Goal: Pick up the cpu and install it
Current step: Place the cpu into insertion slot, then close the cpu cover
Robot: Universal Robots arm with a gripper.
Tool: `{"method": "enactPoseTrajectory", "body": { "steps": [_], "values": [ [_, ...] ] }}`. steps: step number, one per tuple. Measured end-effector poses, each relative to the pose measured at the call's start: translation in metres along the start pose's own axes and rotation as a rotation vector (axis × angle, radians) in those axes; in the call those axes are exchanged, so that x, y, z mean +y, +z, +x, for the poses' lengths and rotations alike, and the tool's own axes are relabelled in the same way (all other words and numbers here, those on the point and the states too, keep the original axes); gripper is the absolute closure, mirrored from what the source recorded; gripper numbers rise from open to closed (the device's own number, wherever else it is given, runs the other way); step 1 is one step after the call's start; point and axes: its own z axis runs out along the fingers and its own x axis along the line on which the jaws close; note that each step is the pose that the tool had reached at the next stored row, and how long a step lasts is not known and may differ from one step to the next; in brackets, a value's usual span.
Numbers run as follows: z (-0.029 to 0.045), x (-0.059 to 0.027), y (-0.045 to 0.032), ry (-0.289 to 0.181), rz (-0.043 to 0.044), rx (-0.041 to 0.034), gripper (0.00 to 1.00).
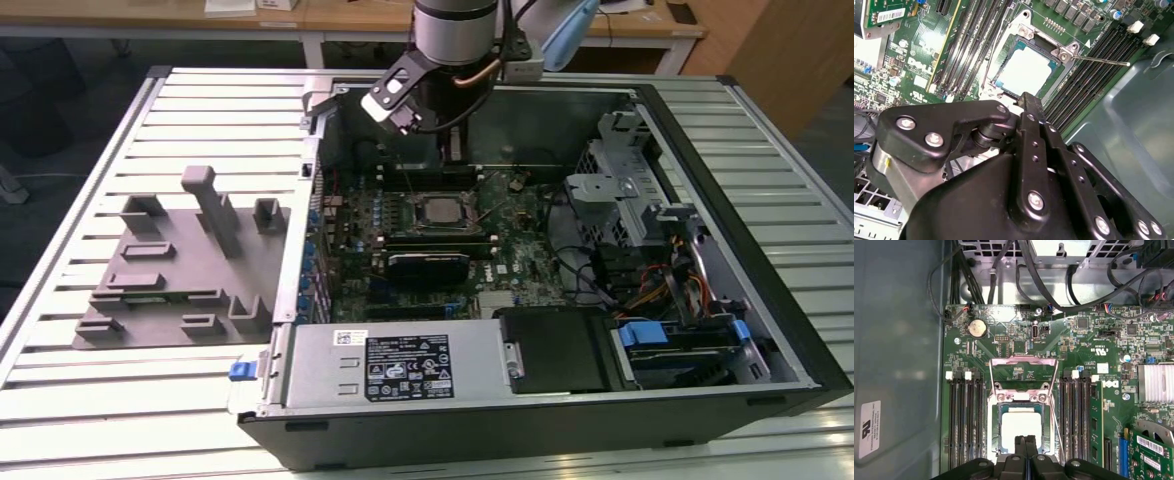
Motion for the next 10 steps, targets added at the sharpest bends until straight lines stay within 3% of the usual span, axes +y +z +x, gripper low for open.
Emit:
{"method": "enactPoseTrajectory", "body": {
  "steps": [4,10],
  "values": [
    [0.0,0.0022,0.0001,0.0,0.0077,-0.0002,0.89],
    [0.0001,0.0027,0.0002,0.0,0.0082,-0.0001,0.89]
  ]
}}
